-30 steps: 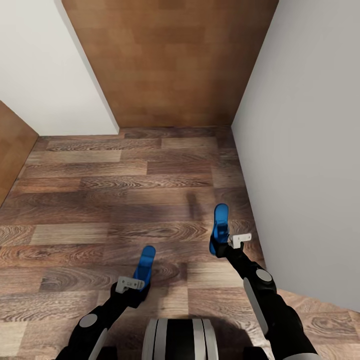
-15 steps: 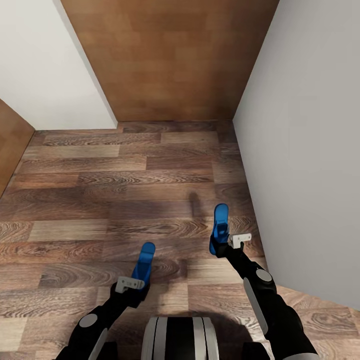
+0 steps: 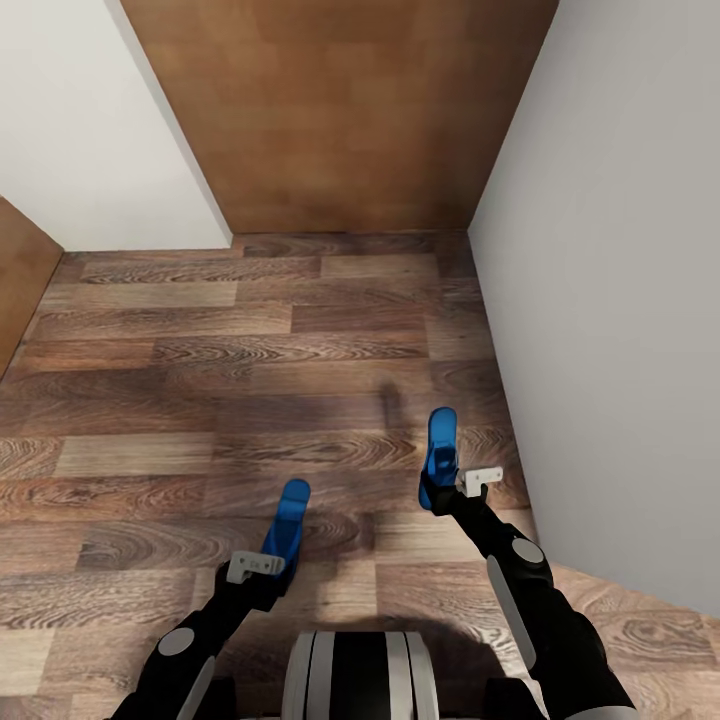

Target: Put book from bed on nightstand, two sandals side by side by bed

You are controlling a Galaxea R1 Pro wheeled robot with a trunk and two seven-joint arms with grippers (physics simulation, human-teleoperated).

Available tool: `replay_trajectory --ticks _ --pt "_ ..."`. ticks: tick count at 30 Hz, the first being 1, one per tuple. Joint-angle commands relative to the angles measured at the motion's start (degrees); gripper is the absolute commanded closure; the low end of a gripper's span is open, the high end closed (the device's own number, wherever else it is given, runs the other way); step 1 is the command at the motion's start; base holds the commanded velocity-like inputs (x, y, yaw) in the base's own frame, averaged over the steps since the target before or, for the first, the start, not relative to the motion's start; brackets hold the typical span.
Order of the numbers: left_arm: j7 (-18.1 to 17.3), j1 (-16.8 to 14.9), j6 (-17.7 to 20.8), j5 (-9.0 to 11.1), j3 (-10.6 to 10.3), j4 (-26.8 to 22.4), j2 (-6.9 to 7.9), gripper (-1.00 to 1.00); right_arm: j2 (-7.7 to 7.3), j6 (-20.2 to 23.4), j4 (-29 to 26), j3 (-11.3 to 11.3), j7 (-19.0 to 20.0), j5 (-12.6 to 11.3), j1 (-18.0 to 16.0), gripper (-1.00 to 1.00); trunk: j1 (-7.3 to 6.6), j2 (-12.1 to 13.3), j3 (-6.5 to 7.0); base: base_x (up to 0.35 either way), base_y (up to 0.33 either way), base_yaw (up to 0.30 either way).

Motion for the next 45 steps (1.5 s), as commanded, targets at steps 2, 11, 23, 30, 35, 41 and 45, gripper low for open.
replay_trajectory --ticks 2,11,23,30,35,41,45 --pt "-0.02 -0.01 0.33 0.44 -0.07 -0.07 -0.02 -1.00 0.02 0.37 -0.08 -0.06 0.21 -0.44 -0.01 1.00 0.04 -0.04 -0.48 0.000 0.000 0.000" --pt "-0.02 -0.01 0.33 0.41 -0.25 -0.07 -0.06 -1.00 0.02 0.37 -0.08 -0.06 0.21 -0.45 -0.01 1.00 0.14 -0.09 -1.37 0.000 0.000 0.000" --pt "-0.01 -0.01 0.33 0.35 -0.25 -0.07 -0.14 -1.00 0.08 0.37 -0.08 -0.06 0.21 -0.42 -0.01 1.00 0.45 -0.25 -4.02 0.000 0.000 0.000" --pt "-0.01 -0.01 0.29 0.35 -0.25 -0.10 -0.10 -1.00 0.11 0.37 -0.08 -0.06 0.21 -0.44 -0.01 1.00 0.45 -0.25 -4.02 0.008 0.000 0.000" --pt "0.00 -0.01 0.27 0.35 -0.24 -0.13 -0.14 -1.00 0.11 0.37 -0.08 -0.06 0.21 -0.44 -0.01 1.00 0.45 -0.25 -4.02 0.184 0.000 0.000" --pt "0.00 -0.01 0.28 0.35 -0.34 -0.09 -0.14 -1.00 0.12 0.37 -0.08 -0.06 0.21 -0.42 -0.02 1.00 0.45 -0.25 -4.02 0.033 0.000 0.000" --pt "-0.01 -0.01 0.32 0.35 -0.37 -0.07 -0.14 -1.00 0.17 0.37 -0.08 -0.06 0.21 -0.42 -0.01 1.00 0.45 -0.25 -4.02 0.175 -0.014 0.000"
